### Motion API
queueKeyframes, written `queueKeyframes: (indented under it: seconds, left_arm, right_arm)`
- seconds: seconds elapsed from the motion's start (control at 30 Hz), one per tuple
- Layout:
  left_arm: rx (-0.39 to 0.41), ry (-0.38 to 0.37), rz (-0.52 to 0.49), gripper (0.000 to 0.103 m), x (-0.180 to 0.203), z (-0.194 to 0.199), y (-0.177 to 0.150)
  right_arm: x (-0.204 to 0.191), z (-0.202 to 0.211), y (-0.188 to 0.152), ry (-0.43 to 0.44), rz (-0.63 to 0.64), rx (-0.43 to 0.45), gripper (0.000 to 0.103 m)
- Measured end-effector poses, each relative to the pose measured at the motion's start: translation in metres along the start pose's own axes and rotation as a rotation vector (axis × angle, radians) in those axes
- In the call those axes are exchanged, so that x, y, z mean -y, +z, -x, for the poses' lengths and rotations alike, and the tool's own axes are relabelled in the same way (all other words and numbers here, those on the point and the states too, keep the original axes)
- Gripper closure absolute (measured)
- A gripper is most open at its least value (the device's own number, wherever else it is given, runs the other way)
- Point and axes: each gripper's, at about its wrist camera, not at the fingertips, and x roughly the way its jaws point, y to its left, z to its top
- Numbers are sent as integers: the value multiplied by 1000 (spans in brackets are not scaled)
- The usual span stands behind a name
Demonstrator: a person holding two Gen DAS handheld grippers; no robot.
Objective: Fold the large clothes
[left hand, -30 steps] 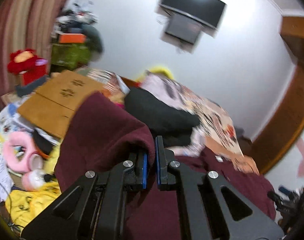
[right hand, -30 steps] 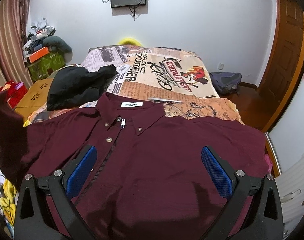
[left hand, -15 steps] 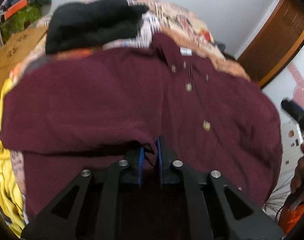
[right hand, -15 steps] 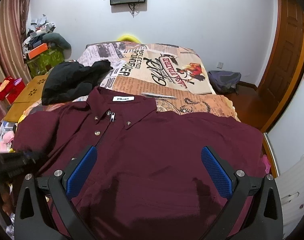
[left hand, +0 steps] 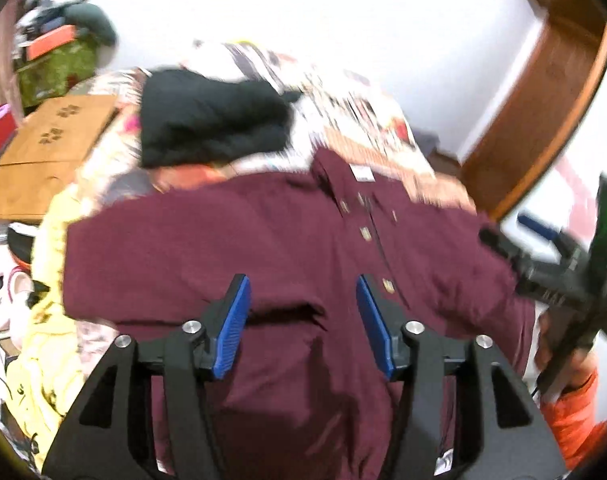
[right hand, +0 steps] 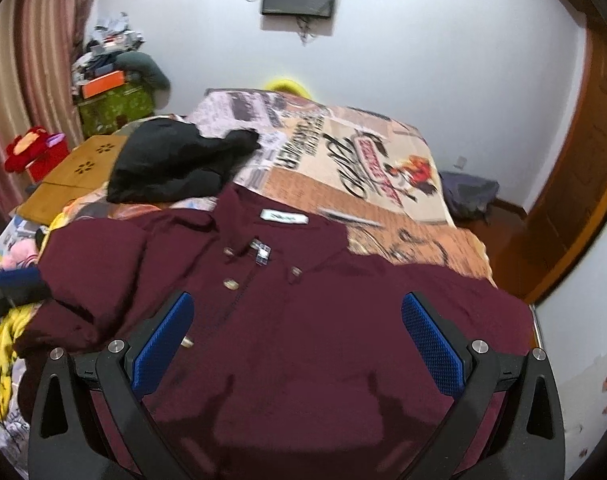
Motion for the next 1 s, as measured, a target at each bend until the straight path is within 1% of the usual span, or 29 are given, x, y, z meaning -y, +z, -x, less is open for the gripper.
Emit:
queueKeyframes:
  seconds: [0.03, 0.07, 0.13, 0.2, 0.27, 0.33, 0.4, 0.47, 0.53, 0.57, 0.6, 0.63, 0.67, 0.77, 0.83, 0.87, 0.93, 1.0]
  left_arm:
    - [43, 22, 26, 42, -12, 11, 4]
    - [74, 44, 46, 40, -22, 16, 9]
    - [124, 113, 104, 37, -49, 26, 12]
    - [127, 165, 174, 37, -75, 27, 14]
    - [113, 188, 258, 37, -104, 24, 10]
    - [75, 181, 371, 37, -138, 15, 0]
    - [8, 160, 512, 37, -175, 0, -18]
    - [-51, 143, 610, 37, -201, -14, -36]
    - [-98, 120, 679, 37, -219, -31, -50]
    - [-109, 106, 700, 37, -222, -35, -56]
    - [-126, 79, 730, 37, -228, -42, -61]
    - [-139, 37, 760, 37, -233, -49, -65]
    - [-141, 2, 779, 37, -234, -54, -68]
    - [-117, -101, 812, 38, -236, -65, -67]
    - [-95, -110, 797, 50, -235, -69, -61]
    - [-89, -85, 773, 53, -233, -70, -57]
    - [-69, 2, 704, 66, -226, -71, -47]
    - [-51, 77, 636, 74, -219, -72, -37]
  right_arm:
    - [-8, 0, 4, 14, 19, 9, 0]
    - [-14, 0, 6, 21, 30, 14, 0]
    - [-27, -1, 10, 31, 64, 31, 0]
    - [-43, -3, 13, 32, 103, 51, 0]
    - [-55, -9, 15, 48, 134, 44, 0]
    - [-70, -16, 16, 77, 167, 29, 0]
    - [-81, -22, 16, 95, 196, 17, 0]
    - [-94, -29, 14, 105, 231, 4, 0]
    - [-103, -35, 11, 119, 256, -16, 0]
    - [-107, -39, 9, 127, 266, -31, 0]
    - [-111, -43, 7, 134, 274, -45, 0]
    - [-113, -47, 6, 139, 279, -58, 0]
    - [-115, -48, 4, 141, 282, -67, 0]
    - [-119, -53, 0, 140, 295, -94, 0]
    - [-119, -54, 0, 134, 304, -104, 0]
    - [-118, -54, 0, 132, 305, -106, 0]
    - [-117, -52, 0, 132, 302, -106, 0]
    - [-115, -51, 1, 130, 295, -103, 0]
